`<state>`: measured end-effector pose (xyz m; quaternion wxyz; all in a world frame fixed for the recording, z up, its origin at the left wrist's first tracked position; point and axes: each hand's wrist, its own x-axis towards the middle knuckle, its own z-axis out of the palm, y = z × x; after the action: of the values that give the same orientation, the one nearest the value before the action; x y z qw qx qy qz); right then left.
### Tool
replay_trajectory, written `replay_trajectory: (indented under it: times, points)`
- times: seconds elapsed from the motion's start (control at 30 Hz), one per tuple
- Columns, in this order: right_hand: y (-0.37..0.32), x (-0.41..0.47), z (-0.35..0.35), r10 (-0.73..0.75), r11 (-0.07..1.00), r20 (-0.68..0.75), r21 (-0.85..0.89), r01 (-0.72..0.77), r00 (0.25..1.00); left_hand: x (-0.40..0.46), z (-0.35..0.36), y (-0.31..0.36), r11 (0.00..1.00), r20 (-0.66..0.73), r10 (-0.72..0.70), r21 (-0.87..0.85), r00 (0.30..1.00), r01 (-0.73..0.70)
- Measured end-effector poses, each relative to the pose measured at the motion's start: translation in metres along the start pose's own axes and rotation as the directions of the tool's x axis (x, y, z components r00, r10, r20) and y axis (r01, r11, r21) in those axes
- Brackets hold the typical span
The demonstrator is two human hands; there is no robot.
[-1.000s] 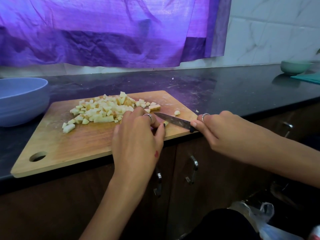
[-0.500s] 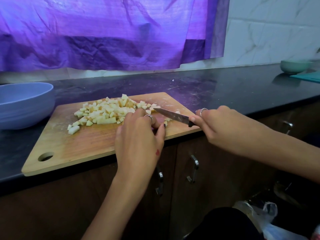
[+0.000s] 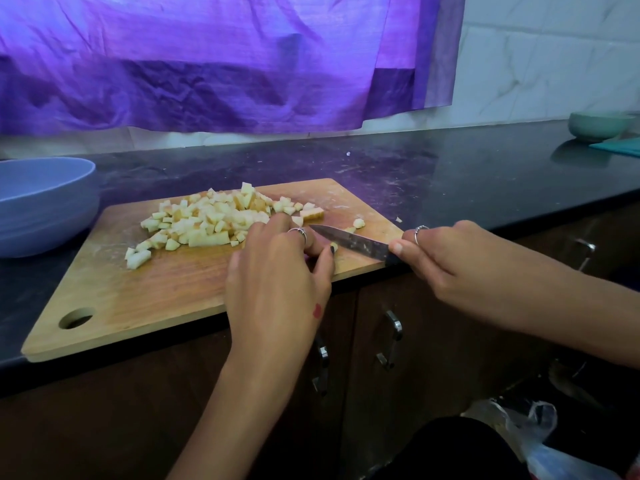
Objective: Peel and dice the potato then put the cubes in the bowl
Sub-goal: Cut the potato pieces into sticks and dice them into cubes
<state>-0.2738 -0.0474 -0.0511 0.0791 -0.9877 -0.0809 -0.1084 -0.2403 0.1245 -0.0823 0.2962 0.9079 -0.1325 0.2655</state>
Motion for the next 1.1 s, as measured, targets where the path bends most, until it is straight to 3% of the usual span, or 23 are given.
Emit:
replay_trajectory:
  times: [0.2,0.53,0.73,0.8,0.93,1.1]
  points:
    - [-0.004,0.007,-0.005,-0.018,1.000,0.105,-0.009,0.019,0.994,0.001,0.004,-0.003,1.000,0.016,-0.007,0.018,1.000,0.006]
    - [-0.018,0.010,-0.012,0.053,0.962,0.167,-0.272,-0.006,0.985,0.002,0.003,-0.001,0.998,0.033,-0.040,0.041,0.999,0.039]
    - [-0.013,0.018,-0.009,0.060,0.996,0.232,-0.082,-0.042,0.971,0.004,0.004,-0.001,0.999,0.034,-0.020,0.026,0.999,0.019]
    - [-0.015,0.015,-0.010,0.060,0.996,0.204,-0.083,-0.043,0.977,0.004,0.003,0.001,0.999,0.037,-0.028,0.021,0.999,0.027]
    - [-0.019,0.003,-0.011,0.076,0.986,0.001,-0.147,-0.075,0.997,0.000,0.002,0.000,1.000,-0.006,-0.001,0.003,1.000,0.001]
    - [-0.011,-0.006,-0.012,0.067,0.995,-0.020,-0.076,-0.068,0.998,0.000,0.002,-0.006,1.000,-0.025,0.012,-0.021,1.000,-0.013]
